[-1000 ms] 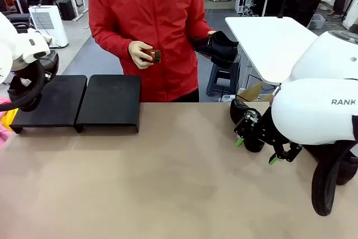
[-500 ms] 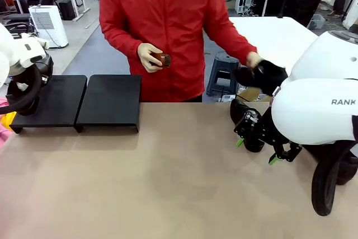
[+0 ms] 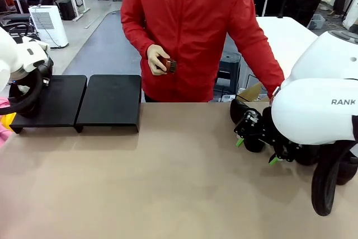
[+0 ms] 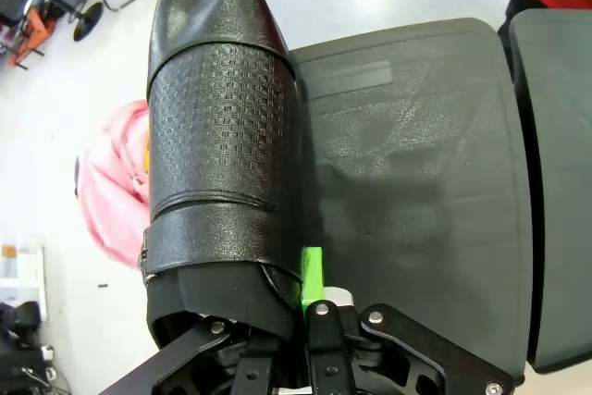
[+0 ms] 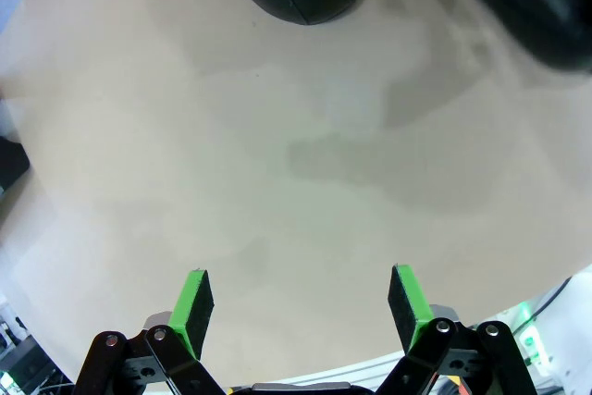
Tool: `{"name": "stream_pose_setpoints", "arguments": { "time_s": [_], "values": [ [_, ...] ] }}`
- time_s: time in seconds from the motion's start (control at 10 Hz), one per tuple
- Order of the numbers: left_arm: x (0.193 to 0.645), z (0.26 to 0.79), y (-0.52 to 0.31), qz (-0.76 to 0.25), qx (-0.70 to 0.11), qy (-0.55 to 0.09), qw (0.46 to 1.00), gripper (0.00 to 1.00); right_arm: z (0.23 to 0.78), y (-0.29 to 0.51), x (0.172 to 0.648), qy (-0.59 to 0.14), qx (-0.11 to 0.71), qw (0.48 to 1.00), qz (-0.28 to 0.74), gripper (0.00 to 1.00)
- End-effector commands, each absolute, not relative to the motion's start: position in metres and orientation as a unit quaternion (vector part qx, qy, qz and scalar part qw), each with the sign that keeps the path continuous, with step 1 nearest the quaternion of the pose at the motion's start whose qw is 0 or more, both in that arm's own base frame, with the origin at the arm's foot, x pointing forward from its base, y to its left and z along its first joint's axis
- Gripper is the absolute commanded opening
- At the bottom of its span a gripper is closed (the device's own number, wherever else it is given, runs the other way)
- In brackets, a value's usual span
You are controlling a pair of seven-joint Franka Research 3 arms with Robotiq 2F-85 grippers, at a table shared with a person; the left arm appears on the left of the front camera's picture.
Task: Organize the shoes by placing them on the stand.
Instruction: Place the Shoe from the middle of the table onto the Shoes Stand.
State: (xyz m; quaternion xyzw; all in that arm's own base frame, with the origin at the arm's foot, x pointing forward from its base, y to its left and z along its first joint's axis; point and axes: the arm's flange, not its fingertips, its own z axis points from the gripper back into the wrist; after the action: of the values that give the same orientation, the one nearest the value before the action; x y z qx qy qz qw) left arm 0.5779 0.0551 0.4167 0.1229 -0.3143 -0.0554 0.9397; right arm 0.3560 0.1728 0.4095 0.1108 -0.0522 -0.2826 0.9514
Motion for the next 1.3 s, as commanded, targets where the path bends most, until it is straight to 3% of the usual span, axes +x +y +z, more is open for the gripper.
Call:
{"name": "stream_pose_setpoints", "arguments": {
  "time_s": [0.0, 0.1, 0.3, 0.4, 1.1, 1.2],
  "values": [
    [0.578, 0.412, 0.051, -0.038, 0.126, -0.329, 0.935, 0.03, 0.41, 0.172, 0.357, -0.056, 0.115, 0.954, -0.273, 1.0],
    [0.579, 0.409, 0.051, -0.036, 0.125, -0.327, 0.936, 0.15, 0.41, 0.172, 0.357, -0.056, 0.115, 0.954, -0.273, 1.0],
    [0.578, 0.408, 0.052, -0.038, 0.124, -0.324, 0.937, 0.53, 0.41, 0.172, 0.357, -0.056, 0.115, 0.954, -0.273, 1.0],
    [0.577, 0.408, 0.05, -0.034, 0.123, -0.328, 0.936, 0.64, 0.41, 0.172, 0.357, -0.056, 0.115, 0.954, -0.273, 1.0],
    [0.539, 0.475, 0.061, 0.011, 0.08, -0.397, 0.914, 0.64, 0.41, 0.172, 0.357, -0.056, 0.115, 0.954, -0.273, 1.0],
    [0.565, 0.454, 0.059, 0.003, 0.104, -0.364, 0.926, 0.64, 0.41, 0.172, 0.357, -0.056, 0.115, 0.954, -0.273, 1.0]
  ]
}}
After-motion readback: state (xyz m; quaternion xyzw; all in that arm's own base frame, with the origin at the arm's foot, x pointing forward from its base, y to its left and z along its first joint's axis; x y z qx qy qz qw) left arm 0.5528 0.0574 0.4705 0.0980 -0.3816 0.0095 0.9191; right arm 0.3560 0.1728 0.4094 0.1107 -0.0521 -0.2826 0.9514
